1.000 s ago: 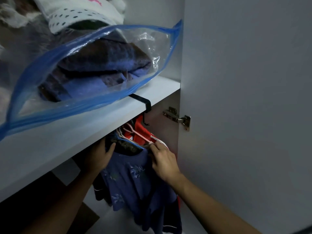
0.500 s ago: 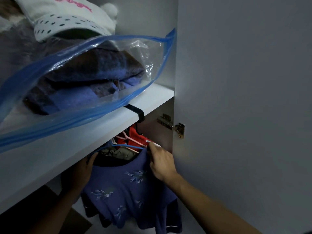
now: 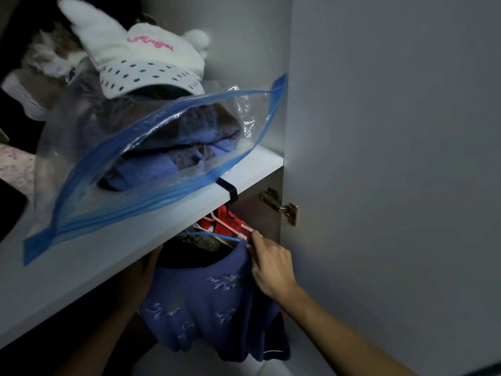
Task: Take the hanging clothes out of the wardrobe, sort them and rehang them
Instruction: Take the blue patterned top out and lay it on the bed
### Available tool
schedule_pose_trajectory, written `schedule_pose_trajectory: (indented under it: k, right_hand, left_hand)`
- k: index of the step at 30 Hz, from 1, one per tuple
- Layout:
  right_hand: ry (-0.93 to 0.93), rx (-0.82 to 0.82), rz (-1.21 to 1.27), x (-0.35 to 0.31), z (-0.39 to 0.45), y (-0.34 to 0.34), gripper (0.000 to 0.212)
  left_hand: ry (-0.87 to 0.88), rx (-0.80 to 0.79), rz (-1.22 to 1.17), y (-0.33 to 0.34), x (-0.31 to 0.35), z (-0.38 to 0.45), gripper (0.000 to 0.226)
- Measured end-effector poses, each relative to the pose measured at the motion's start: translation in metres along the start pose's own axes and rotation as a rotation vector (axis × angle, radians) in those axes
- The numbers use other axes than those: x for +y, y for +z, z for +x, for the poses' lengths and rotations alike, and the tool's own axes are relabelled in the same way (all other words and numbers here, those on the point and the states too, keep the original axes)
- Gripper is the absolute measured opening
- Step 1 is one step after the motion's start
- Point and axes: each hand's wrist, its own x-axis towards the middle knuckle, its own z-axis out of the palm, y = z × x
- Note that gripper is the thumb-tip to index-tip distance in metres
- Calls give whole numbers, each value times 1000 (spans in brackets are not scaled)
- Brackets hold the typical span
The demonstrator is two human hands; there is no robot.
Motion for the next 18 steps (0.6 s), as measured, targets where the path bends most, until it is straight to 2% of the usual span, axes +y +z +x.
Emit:
schedule_pose_trajectory:
  k: [2,7,11,14,18]
  right_hand:
    - [6,5,-12,4,-18,-11,15]
    - [37,-18,-5,22,-59,-45,18]
    - [65,-57,8,39,-93,-75,13]
    - [118,-64,8,48,-118,-97,20]
    - [229,51,-39,52,-161,-125,20]
  left_hand:
    - [-71,-72,12,-17,14,-18,66]
    - [-60,-123,9,-32,40,-62,62]
    - [8,-54,-48,-35,75,-92,56]
    - [60,-41,-70,-36,99,-104,45]
    - [184,-21,-111,-36,136,-109,38]
